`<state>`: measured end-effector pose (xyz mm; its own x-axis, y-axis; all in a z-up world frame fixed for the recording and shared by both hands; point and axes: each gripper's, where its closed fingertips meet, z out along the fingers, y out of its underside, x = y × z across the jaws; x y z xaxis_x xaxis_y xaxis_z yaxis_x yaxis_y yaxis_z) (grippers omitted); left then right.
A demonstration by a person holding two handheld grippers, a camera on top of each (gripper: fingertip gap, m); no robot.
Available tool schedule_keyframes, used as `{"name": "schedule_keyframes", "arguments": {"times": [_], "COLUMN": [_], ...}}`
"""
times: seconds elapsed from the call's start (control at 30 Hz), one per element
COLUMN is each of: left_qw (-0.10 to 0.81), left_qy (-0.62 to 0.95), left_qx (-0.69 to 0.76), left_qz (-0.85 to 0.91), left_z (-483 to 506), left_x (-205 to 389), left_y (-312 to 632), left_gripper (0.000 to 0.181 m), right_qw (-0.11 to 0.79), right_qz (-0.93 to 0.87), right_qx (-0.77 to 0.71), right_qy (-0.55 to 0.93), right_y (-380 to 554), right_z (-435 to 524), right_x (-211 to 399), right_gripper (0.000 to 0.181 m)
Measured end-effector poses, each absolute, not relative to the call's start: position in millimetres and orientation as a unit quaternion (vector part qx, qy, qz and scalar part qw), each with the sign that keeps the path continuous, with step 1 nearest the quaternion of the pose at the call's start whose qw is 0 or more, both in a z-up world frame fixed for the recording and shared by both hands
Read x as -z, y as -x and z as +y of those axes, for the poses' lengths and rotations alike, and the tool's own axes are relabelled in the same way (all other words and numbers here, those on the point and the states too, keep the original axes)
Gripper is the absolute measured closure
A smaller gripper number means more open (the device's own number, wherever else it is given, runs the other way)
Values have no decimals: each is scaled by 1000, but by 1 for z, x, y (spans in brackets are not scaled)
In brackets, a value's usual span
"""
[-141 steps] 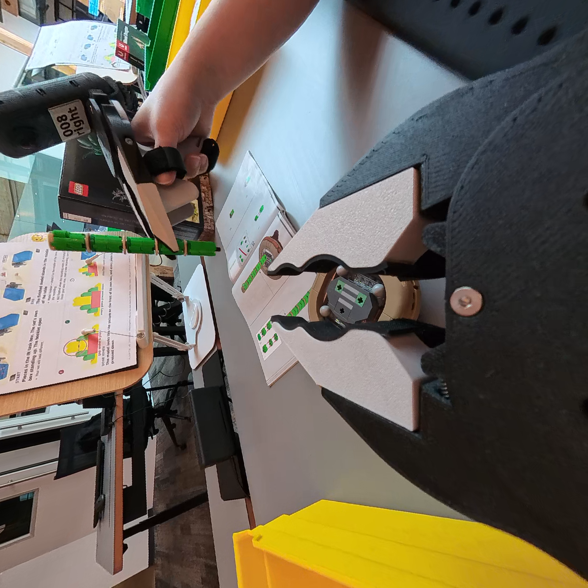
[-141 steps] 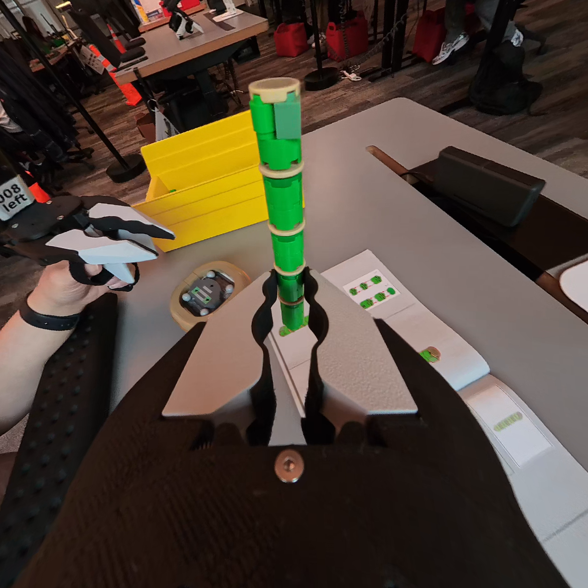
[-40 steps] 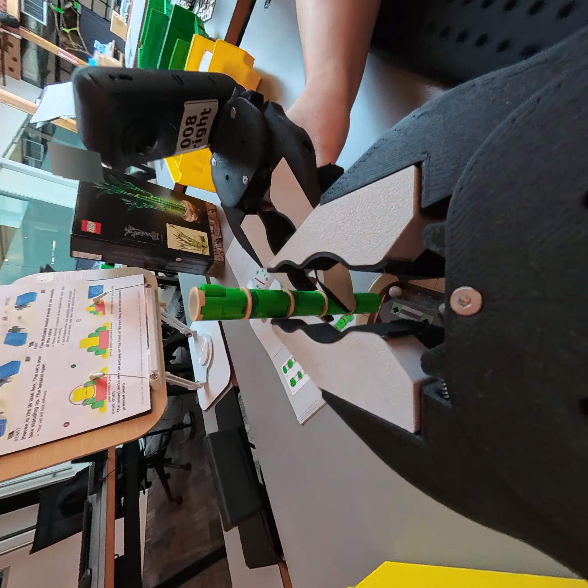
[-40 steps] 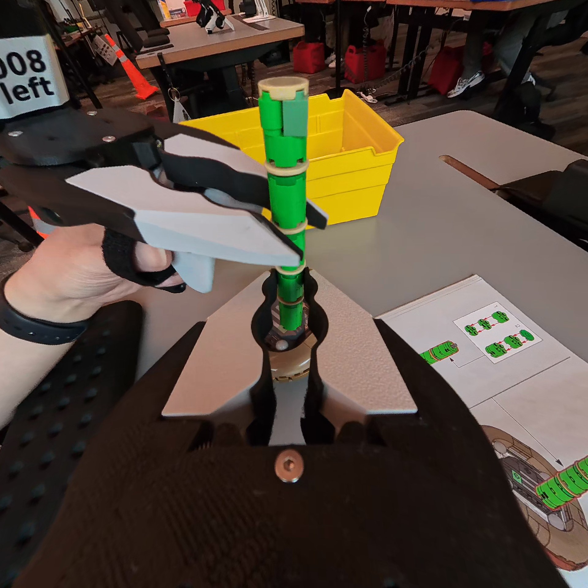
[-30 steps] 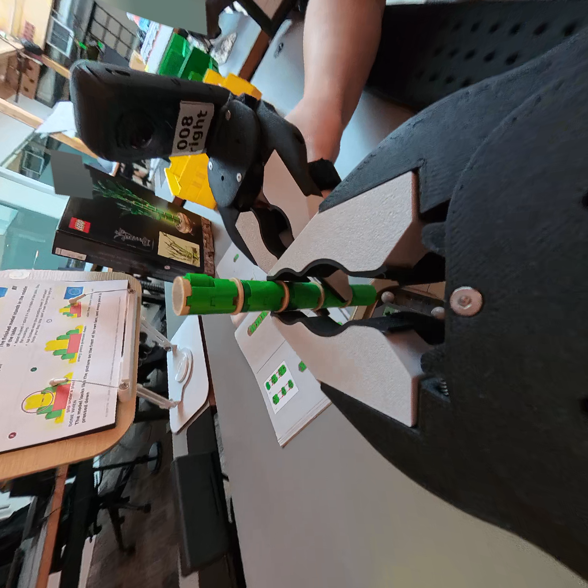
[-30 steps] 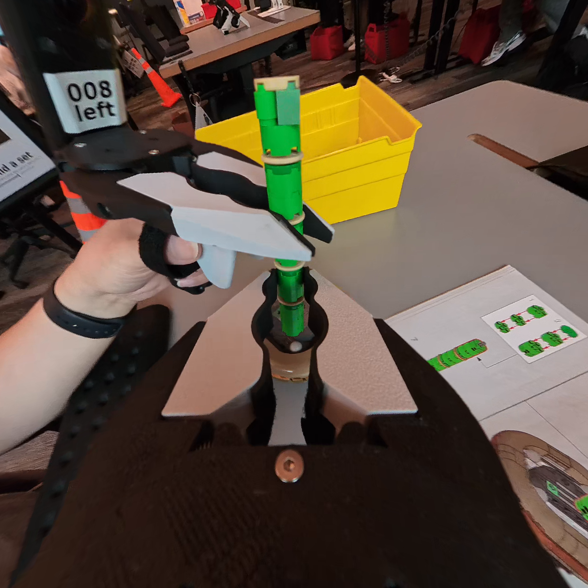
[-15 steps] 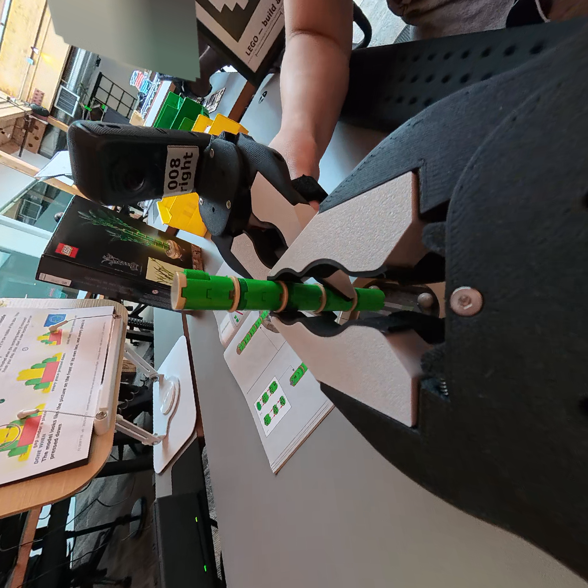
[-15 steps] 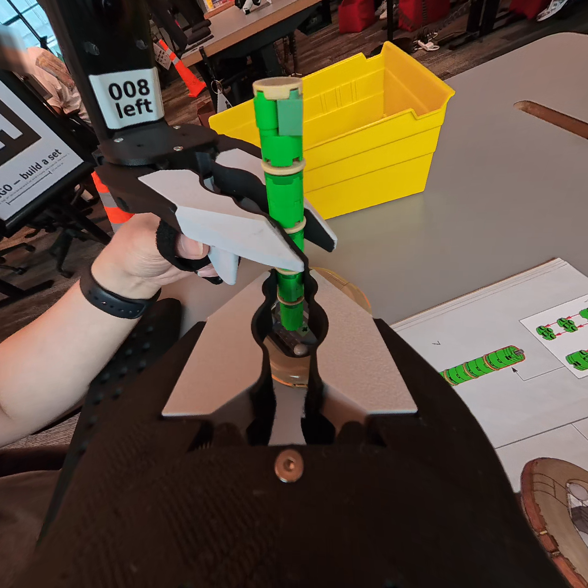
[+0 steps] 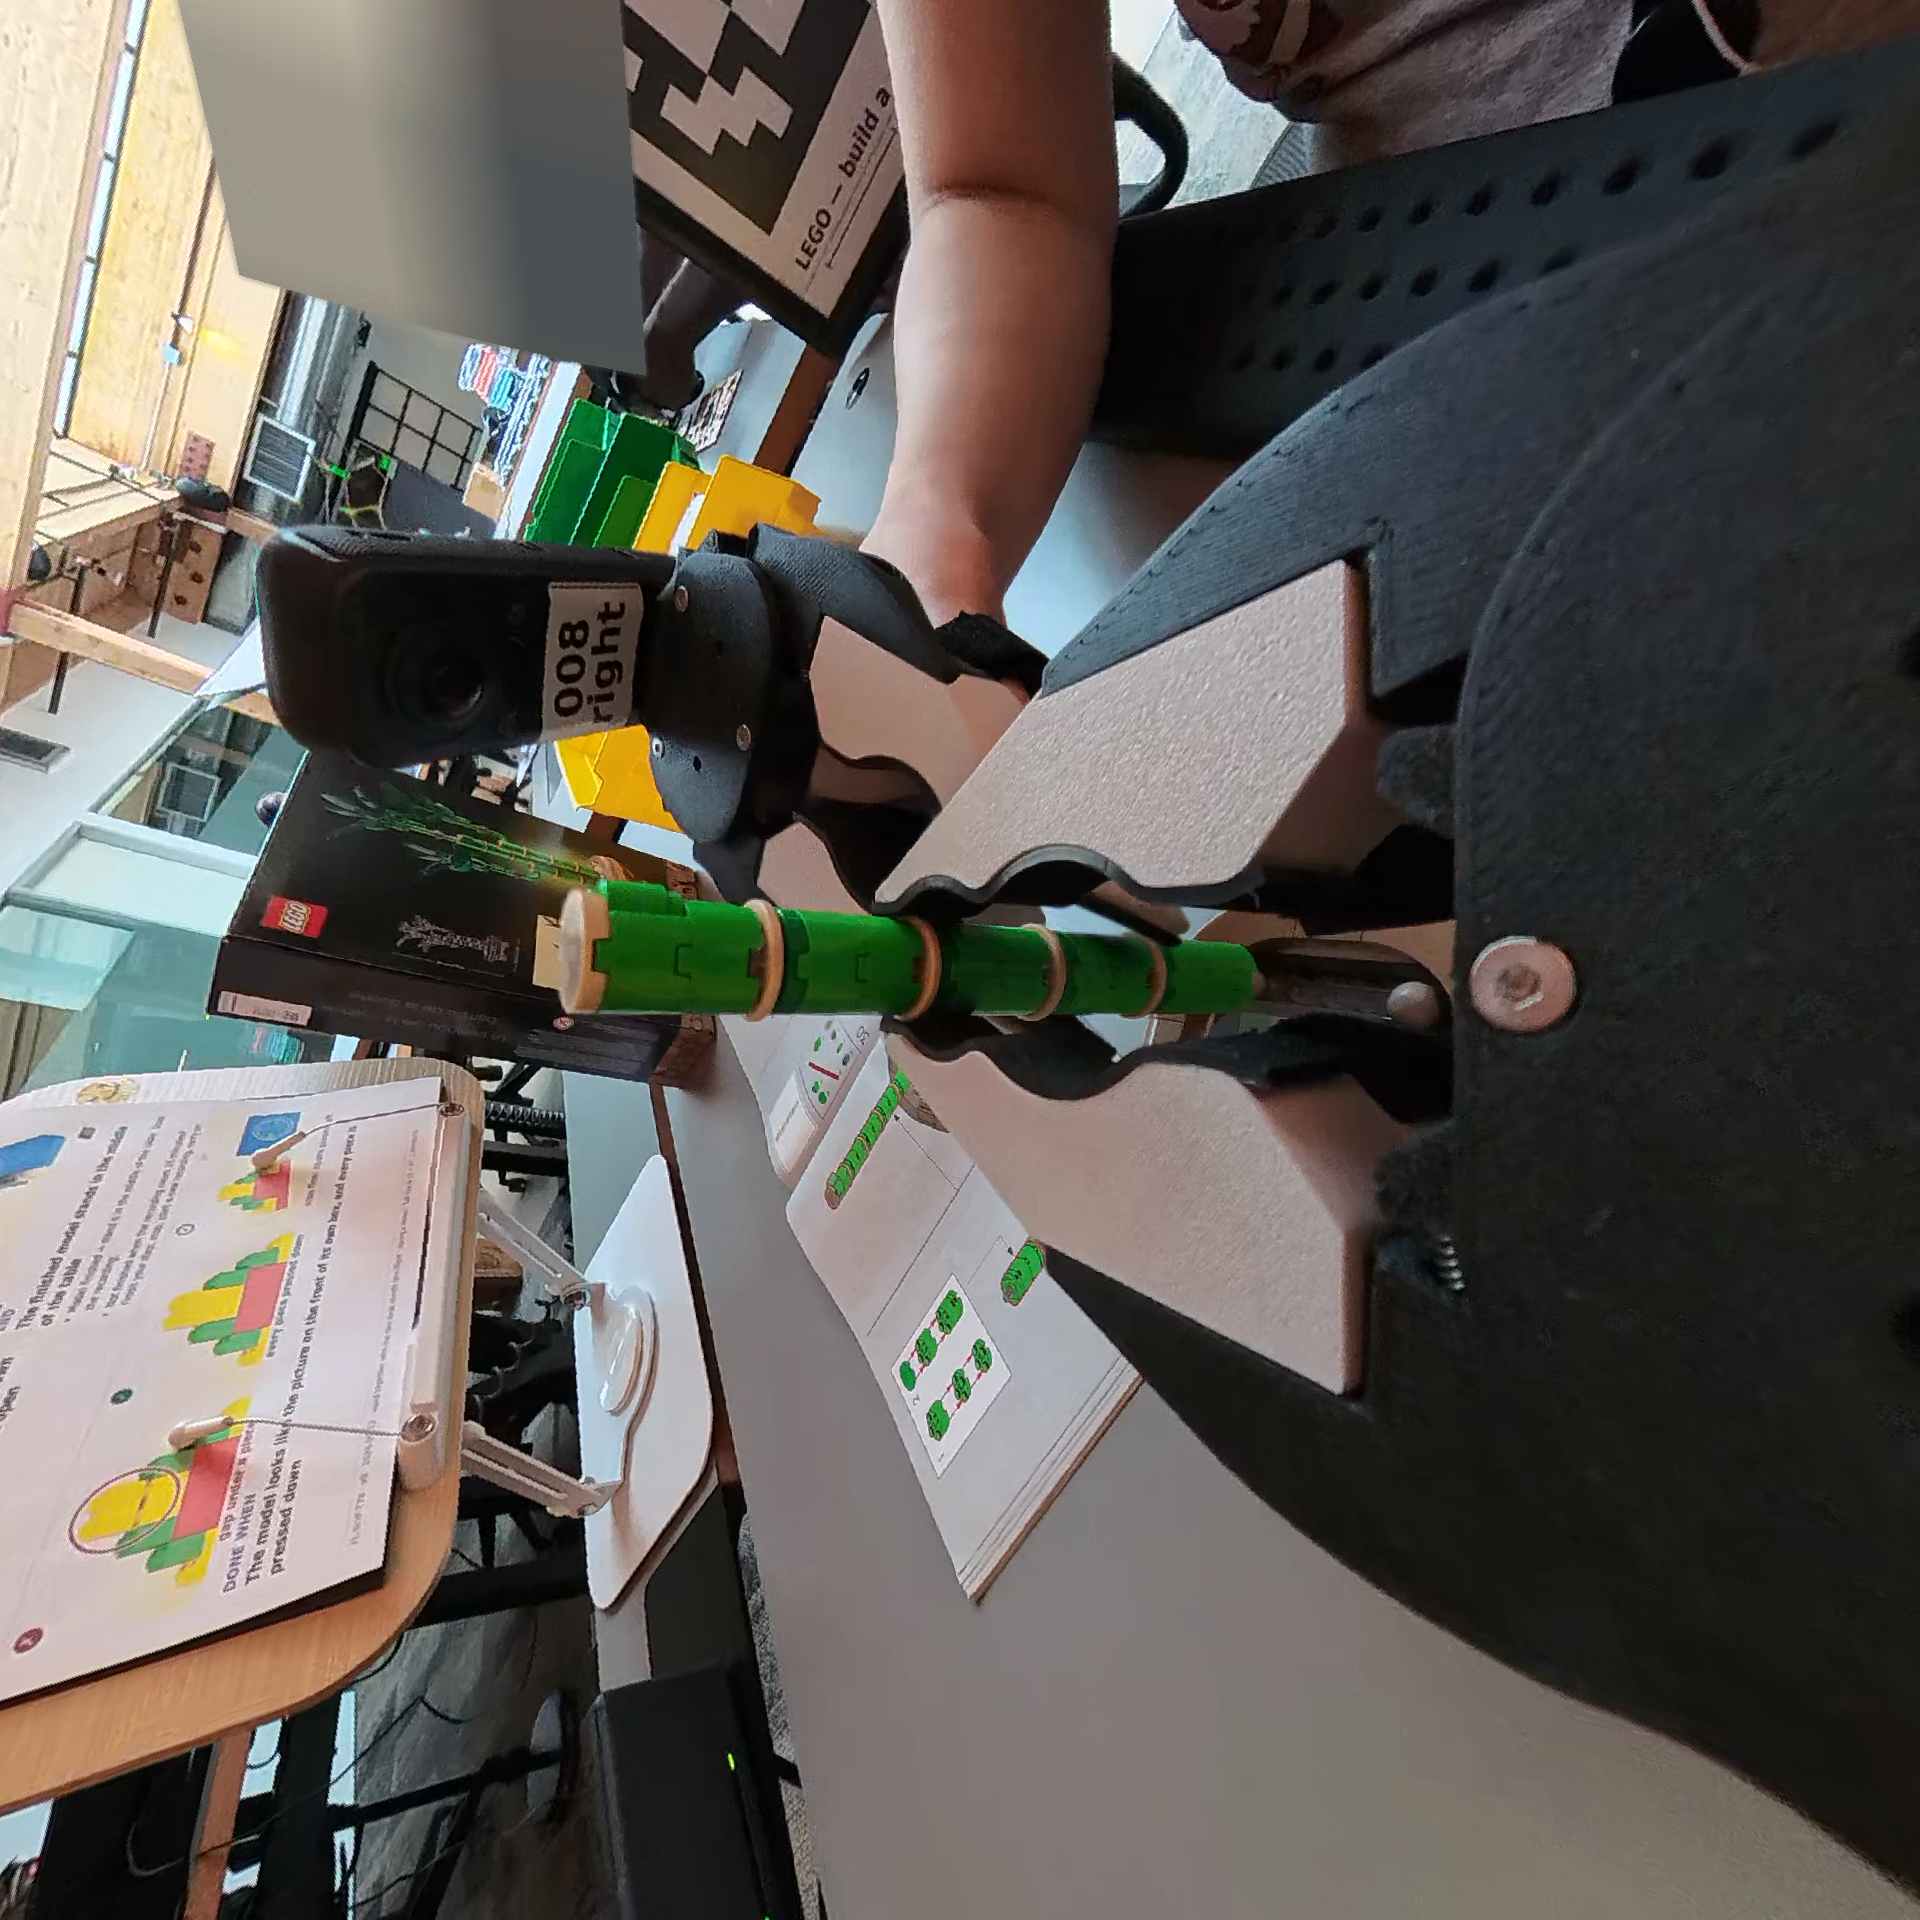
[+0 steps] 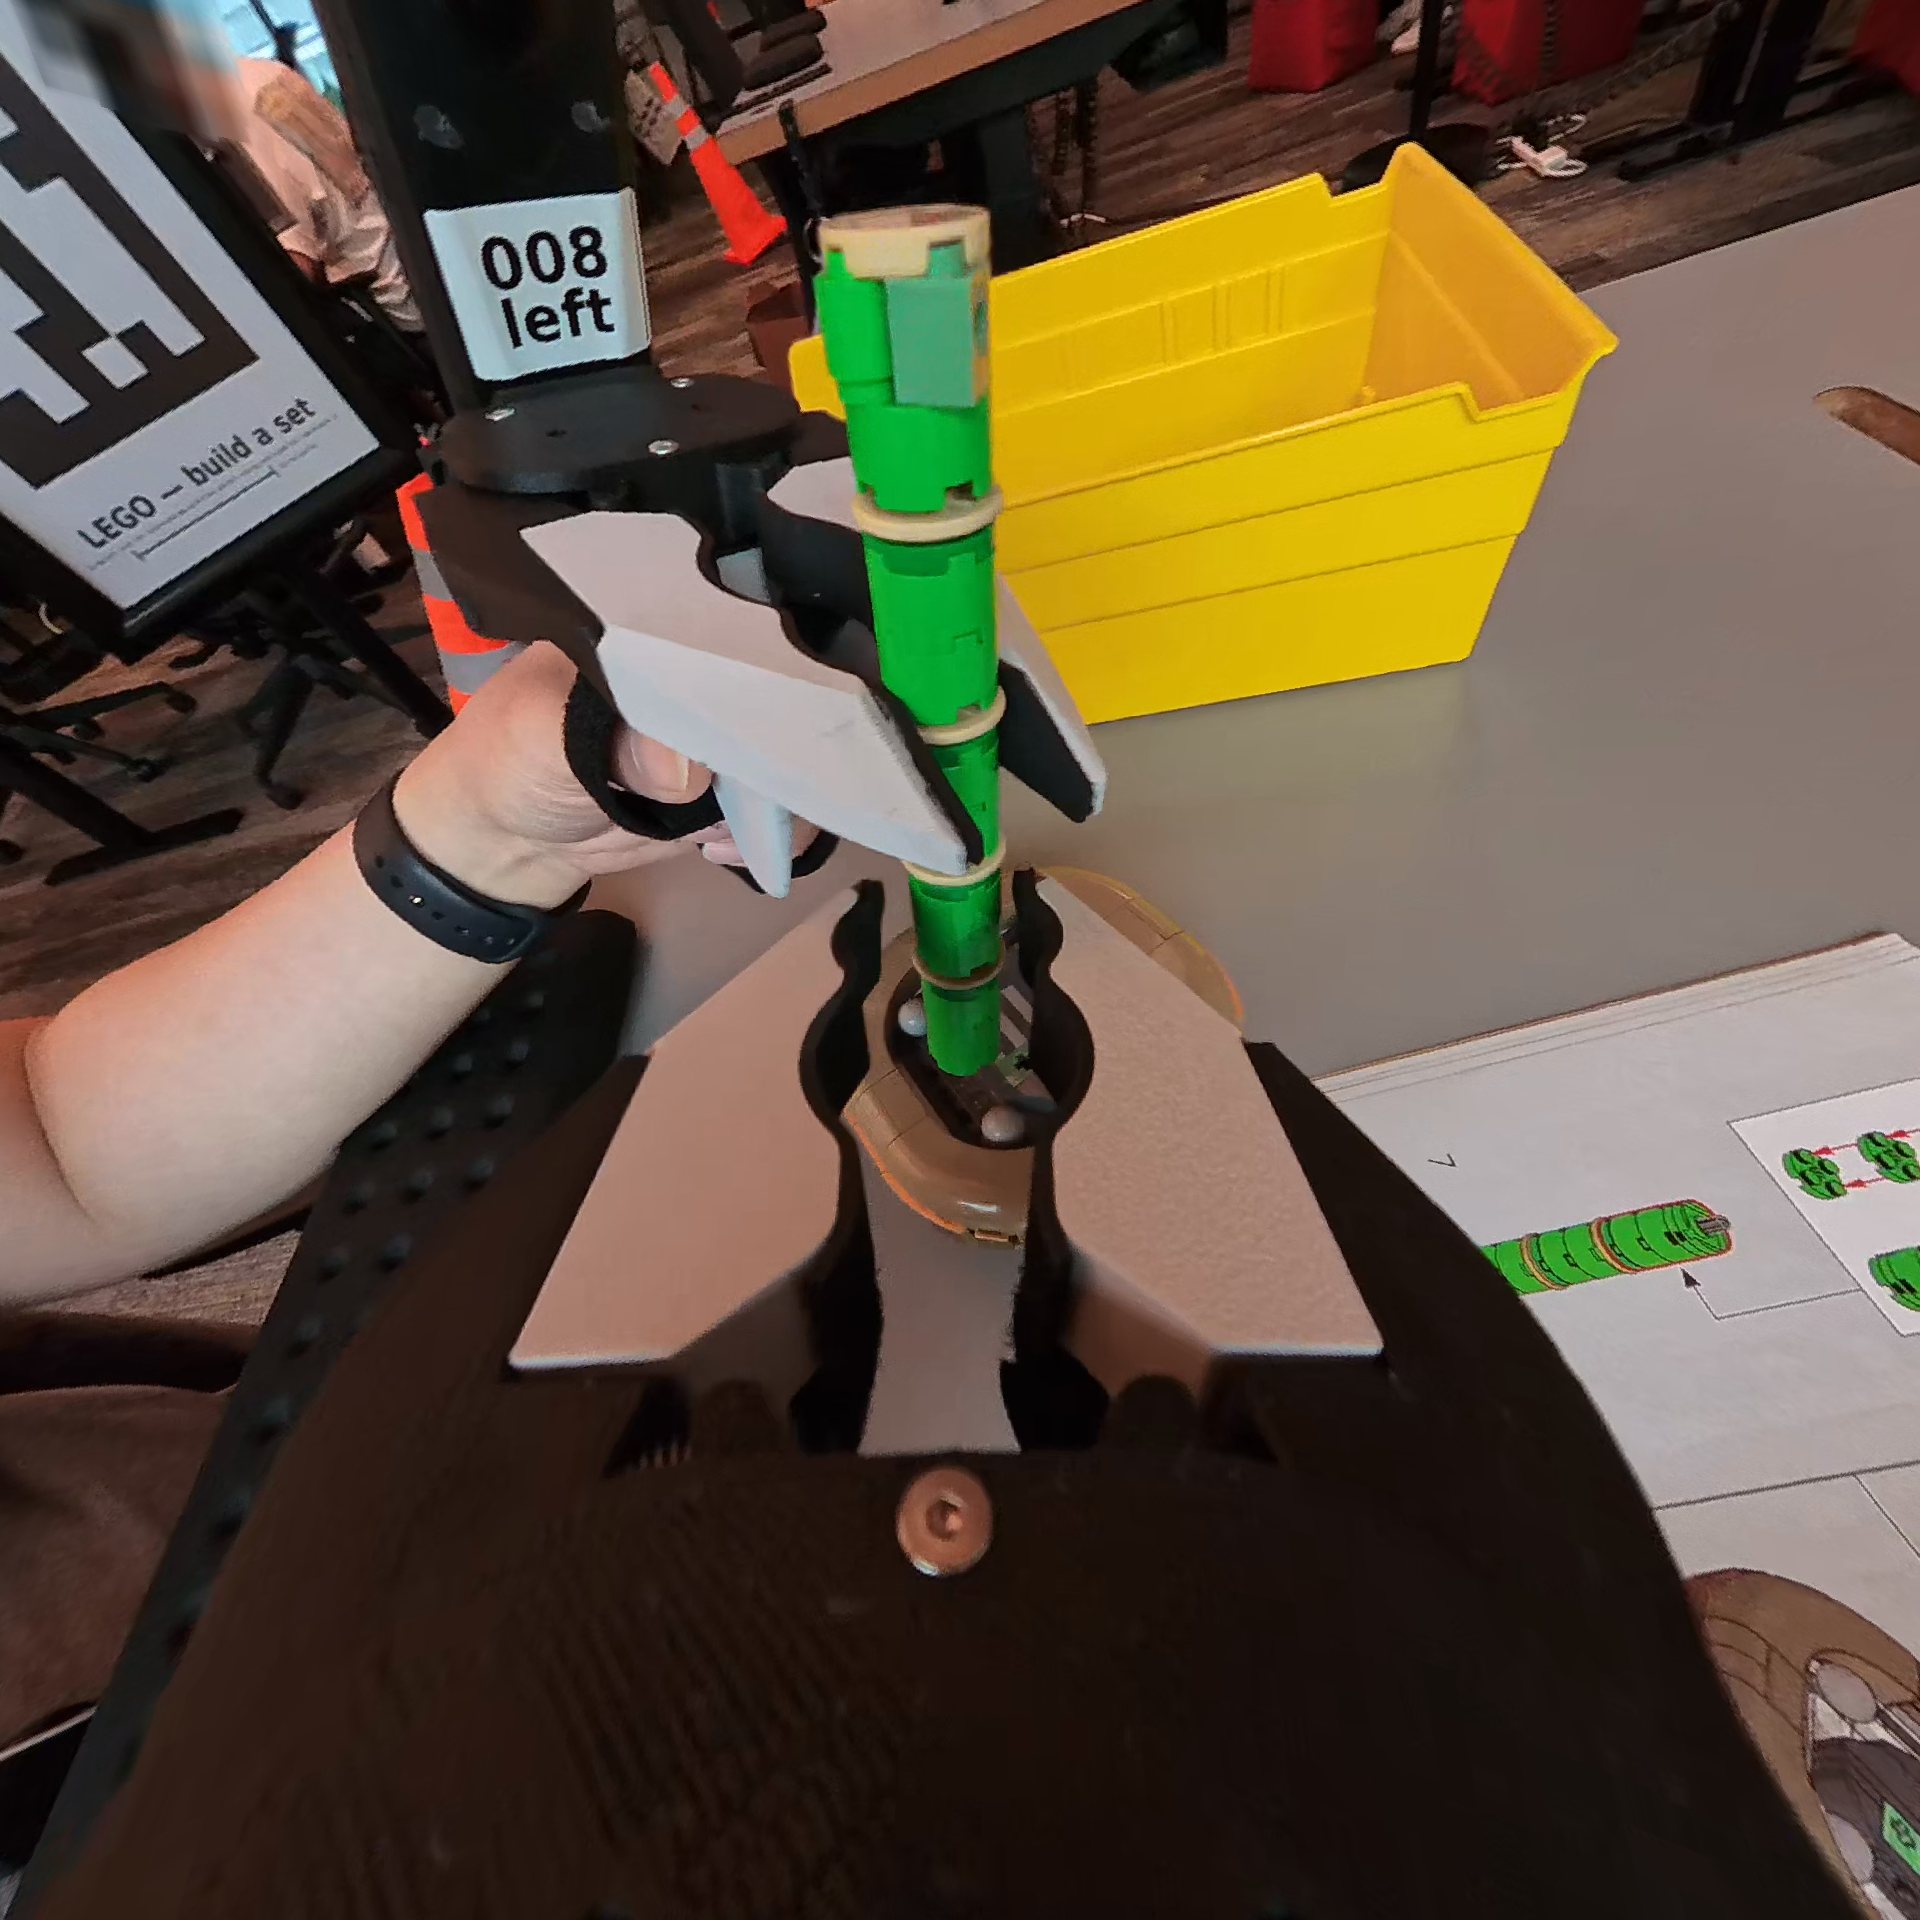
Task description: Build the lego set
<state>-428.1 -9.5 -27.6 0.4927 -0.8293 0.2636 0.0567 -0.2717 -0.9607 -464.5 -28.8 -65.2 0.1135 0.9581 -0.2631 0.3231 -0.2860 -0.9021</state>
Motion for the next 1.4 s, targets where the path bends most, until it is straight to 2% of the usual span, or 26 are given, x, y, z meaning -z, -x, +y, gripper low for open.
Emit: {"name": "schedule_keyframes", "arguments": {"times": [0.43,0.53,0.77,0.87,1.1,1.4], "left_qw": [513,510,537,562,614,643], "left_qy": [639,633,625,621,601,533], "left_qx": [444,450,449,438,411,467], "left_qz": [364,370,345,326,306,291], "left_z": [-34,-37,-42,-45,-54,-71], "left_x": [21,20,13,9,1,-23], "left_y": [415,412,425,437,451,467], "left_gripper": [165,165,165,151,139,136], "right_qw": [322,329,330,331,332,341], "right_qz": [-580,-584,-562,-562,-546,-585], "right_qx": [-475,-477,-488,-464,-418,-342], "right_qy": [579,569,581,599,645,652], "right_y": [448,446,456,462,468,475], "right_z": [-49,-50,-56,-58,-60,-76], "right_x": [54,53,47,50,50,58], "right_gripper": [156,166,166,166,166,166]}}
